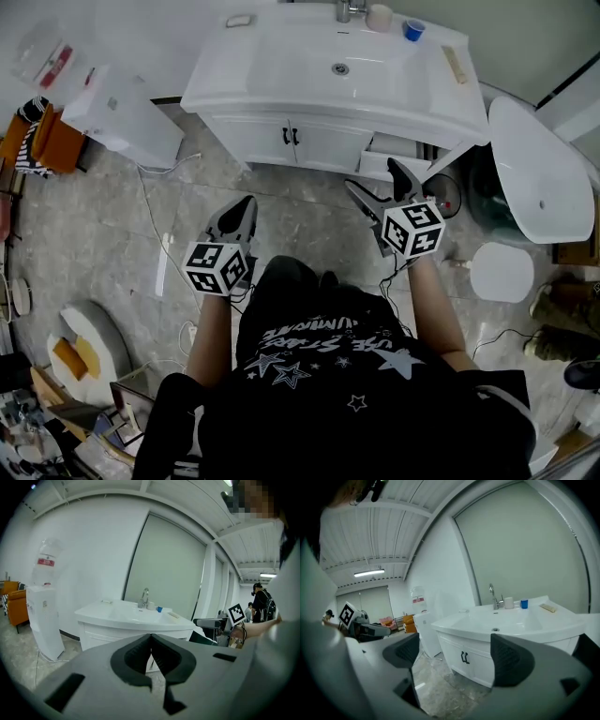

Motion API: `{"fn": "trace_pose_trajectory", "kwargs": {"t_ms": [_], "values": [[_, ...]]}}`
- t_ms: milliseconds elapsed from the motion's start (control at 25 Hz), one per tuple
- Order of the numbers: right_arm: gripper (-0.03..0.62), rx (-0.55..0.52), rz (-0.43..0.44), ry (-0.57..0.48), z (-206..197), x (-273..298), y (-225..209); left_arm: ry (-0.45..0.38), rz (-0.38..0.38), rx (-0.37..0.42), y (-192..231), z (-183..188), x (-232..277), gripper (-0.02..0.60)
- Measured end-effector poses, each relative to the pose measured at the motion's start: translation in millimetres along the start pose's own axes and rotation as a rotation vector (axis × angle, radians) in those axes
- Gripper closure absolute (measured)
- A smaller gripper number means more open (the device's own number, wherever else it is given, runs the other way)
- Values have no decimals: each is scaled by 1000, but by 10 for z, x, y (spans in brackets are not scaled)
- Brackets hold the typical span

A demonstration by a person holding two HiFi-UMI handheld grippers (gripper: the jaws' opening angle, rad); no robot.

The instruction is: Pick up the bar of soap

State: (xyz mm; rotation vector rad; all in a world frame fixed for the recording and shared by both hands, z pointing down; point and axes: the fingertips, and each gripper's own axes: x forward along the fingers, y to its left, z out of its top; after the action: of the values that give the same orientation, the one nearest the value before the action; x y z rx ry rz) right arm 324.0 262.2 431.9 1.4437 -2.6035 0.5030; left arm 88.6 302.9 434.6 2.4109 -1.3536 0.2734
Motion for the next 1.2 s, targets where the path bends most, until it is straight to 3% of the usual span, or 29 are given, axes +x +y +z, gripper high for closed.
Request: {"fn": "trace_pose_trajectory", "kwargs": {"t_ms": [440, 720, 1200], "values": [[131, 0, -7, 50, 126, 873, -229, 4, 9, -49, 710, 133, 596, 572], [131, 7, -12, 51, 515, 1823, -438, -25, 6, -18, 1578, 704, 1207, 572], [131, 54, 28, 54, 1375, 3573, -465, -60, -18, -48, 3002, 1517, 1944, 572]]}}
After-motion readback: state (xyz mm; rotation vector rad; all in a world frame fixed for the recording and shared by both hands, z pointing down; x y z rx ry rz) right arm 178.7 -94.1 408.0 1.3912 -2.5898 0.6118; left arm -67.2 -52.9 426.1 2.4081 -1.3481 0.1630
